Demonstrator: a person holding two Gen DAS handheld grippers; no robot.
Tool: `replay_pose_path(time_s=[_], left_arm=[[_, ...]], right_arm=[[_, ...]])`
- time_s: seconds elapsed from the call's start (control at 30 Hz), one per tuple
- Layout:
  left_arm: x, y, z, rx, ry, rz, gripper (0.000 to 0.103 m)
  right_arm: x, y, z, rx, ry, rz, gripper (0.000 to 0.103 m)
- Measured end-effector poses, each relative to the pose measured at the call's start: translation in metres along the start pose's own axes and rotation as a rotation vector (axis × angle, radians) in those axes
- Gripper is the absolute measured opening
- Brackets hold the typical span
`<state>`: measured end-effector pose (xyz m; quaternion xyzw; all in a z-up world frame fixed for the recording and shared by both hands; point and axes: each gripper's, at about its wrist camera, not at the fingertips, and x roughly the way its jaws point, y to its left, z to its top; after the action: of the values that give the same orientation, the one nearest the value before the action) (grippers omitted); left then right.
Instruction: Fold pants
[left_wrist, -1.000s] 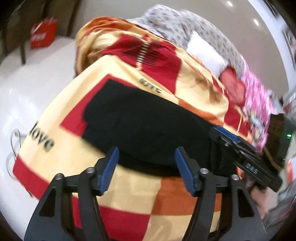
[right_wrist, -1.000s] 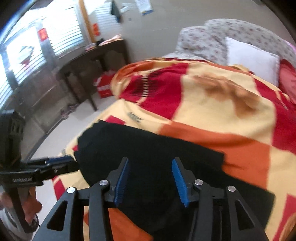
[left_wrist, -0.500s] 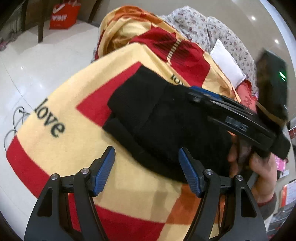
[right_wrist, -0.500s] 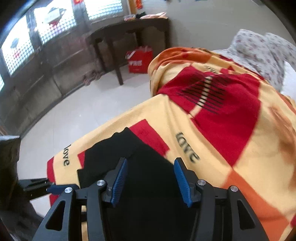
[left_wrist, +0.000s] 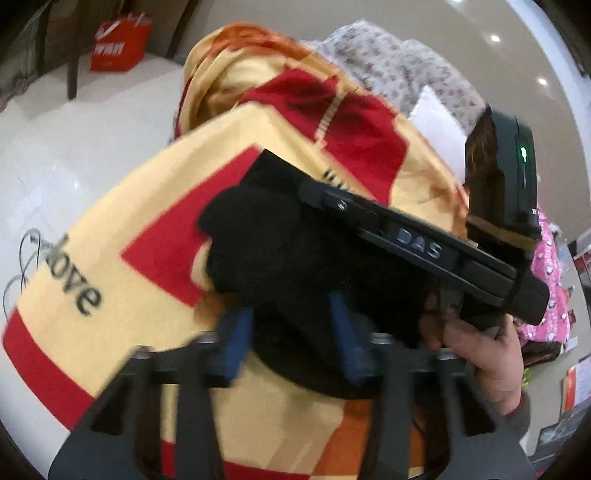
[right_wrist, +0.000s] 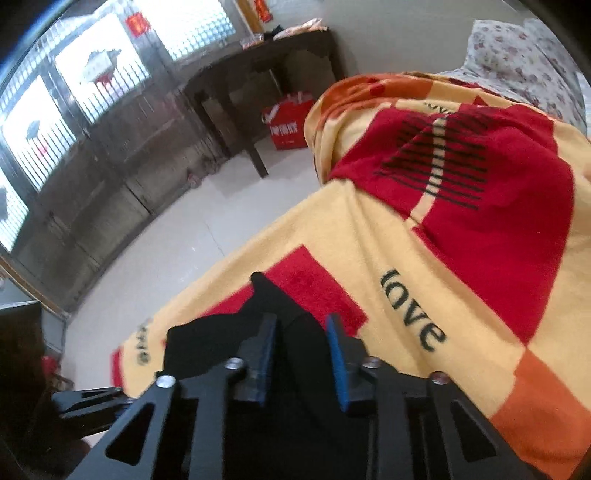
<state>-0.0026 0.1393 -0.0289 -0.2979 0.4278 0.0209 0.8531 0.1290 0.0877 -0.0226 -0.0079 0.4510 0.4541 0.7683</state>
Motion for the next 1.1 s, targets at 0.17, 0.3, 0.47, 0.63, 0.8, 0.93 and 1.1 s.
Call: replay_pose_path(time_s=[0.17,0.3,0.47,0.63,0.8,0.93,1.1], left_arm=[[-0.035,-0.049,0.003,0.178,-0.1,-0.105,0.014],[-0.031,-0.096,-0.007,0.328,-0.092,-0.141,0.014],[-0.028,-0.075,-0.014,0.251,-0.054,-0.093,0.014],[-0.04,-0.026,-0.021,0.065,-0.055,-0.041,0.056],[-0.031,0.009,-0.024,-0.093,-0.033,0.026,0.067],[-0.007,0.021,-0.024,-0.16,0.024,0.053,0.067],[0.009,0.006,-0.016,-0.142,-0.01,0.026,0.076]], right_arm=[[-0.075,0.001,-0.008,0.046,-0.147,0.057,0.014],[-0.132,-0.01,-0.026,0.133,-0.257,0.002,0.014],[-0.151,-0.018,-0.048,0.203,-0.275,-0.047,0.043],[-0.106,-0.007,-0.038,0.153,-0.167,-0.048,0.05],[-0.042,0.011,-0.013,0.036,-0.021,-0.053,0.05],[-0.004,0.009,-0.005,0.024,0.039,-0.078,0.05],[0.005,-0.007,0.0,0.079,0.032,-0.052,0.05]])
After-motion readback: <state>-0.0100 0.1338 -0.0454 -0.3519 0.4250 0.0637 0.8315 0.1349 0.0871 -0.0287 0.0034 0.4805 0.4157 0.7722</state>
